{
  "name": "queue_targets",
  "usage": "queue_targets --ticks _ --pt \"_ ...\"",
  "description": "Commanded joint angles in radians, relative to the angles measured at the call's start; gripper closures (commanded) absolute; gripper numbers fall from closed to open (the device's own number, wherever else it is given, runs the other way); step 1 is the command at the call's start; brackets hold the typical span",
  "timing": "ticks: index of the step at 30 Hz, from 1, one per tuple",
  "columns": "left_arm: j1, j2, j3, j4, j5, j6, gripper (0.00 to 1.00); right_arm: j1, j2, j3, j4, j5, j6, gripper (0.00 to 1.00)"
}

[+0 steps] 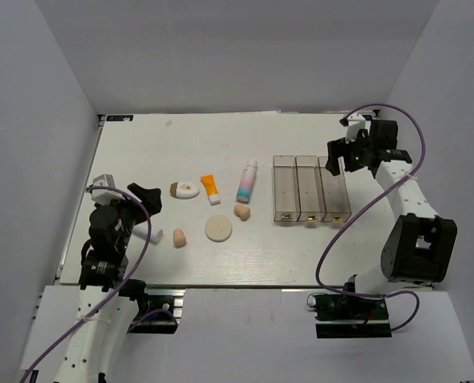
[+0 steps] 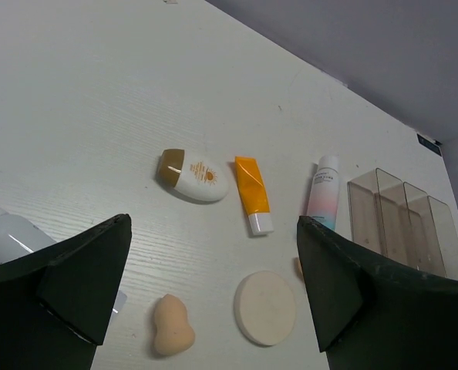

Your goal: Organize the makeup

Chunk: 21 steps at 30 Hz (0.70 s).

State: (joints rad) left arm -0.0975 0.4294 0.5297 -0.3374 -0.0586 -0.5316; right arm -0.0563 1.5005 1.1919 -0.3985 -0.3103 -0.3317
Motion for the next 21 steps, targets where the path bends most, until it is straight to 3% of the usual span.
queue_targets --ticks 1,5,10,11,13,14,15,16,17,18,21 --pt "0.005 0.003 -0.011 -0.022 -0.017 -0.002 0.02 0.021 0.003 0.064 -0.077 -0.062 -0.165 0.11" --pt "0.005 0.005 -0.019 -0.022 -0.026 -0.01 0.04 0.055 -0.006 0.074 -0.077 -0.046 -0.217 0.11" --pt "0.005 0.006 -0.023 -0.022 -0.03 -0.019 0.15 0.159 0.018 0.161 -0.155 -0.19 -0.294 0.14" --pt "0.005 0.011 -0.023 -0.026 -0.038 -0.022 0.25 0.23 0.026 0.196 -0.169 -0.202 -0.288 0.2" --pt "0.005 0.017 -0.019 -0.04 -0.049 -0.028 0.34 0.285 0.059 0.236 -0.18 -0.2 -0.222 0.39" --pt "0.005 0.022 -0.014 -0.054 -0.058 -0.031 0.36 0.364 0.072 0.265 -0.18 -0.199 -0.195 0.45" --pt "0.005 0.029 -0.002 -0.063 -0.073 -0.037 0.36 0.39 0.095 0.276 -0.169 -0.172 -0.163 0.63" --pt "0.005 0.034 0.004 -0.08 -0.081 -0.039 0.36 0.415 0.107 0.284 -0.154 -0.15 -0.076 0.71" --pt "0.005 0.035 0.01 -0.087 -0.089 -0.041 0.35 0.465 0.119 0.304 -0.123 -0.107 -0.028 0.72" --pt "0.005 0.04 0.021 -0.097 -0.098 -0.044 0.28 0.508 0.147 0.313 -0.111 -0.083 0.011 0.66" --pt "0.005 0.034 0.029 -0.126 -0.107 -0.051 0.2 0.581 0.214 0.347 -0.082 0.014 0.201 0.45"
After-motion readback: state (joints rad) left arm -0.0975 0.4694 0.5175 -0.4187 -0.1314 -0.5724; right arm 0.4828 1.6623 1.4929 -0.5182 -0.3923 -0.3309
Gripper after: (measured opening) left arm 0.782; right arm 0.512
